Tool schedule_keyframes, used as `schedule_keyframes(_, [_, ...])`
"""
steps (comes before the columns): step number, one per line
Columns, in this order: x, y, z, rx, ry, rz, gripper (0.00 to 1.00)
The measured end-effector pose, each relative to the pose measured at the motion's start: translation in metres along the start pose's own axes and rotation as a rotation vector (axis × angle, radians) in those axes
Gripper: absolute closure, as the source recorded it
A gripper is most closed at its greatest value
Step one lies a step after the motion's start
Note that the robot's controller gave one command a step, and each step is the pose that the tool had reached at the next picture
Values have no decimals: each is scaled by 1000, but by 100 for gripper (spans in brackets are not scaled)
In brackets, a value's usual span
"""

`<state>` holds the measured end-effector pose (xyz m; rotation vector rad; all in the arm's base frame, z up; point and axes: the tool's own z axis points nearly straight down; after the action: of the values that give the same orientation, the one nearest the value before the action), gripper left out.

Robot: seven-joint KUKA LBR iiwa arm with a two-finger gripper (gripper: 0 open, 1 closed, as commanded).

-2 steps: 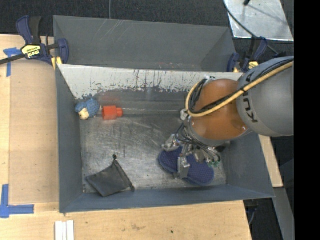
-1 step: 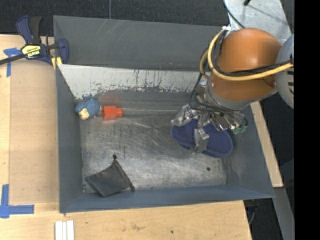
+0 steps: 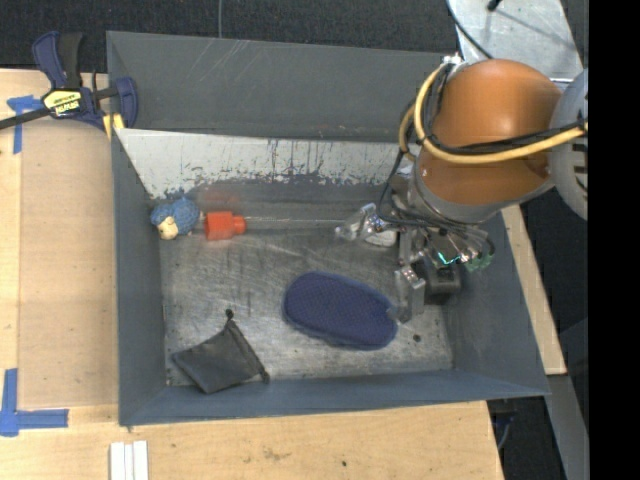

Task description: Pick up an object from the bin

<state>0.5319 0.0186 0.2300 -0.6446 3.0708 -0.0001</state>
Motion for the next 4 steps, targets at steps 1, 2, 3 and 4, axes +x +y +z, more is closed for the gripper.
schedule_keyframes(1, [7,61,91,-4,8,151,0])
schedule_keyframes(2, [0,56,152,-2,6,153,0])
schedule_keyframes(3, [-15,14,154,0,-4,184,0])
schedule_keyframes(4, [-17,15,152,3,-14,182,100])
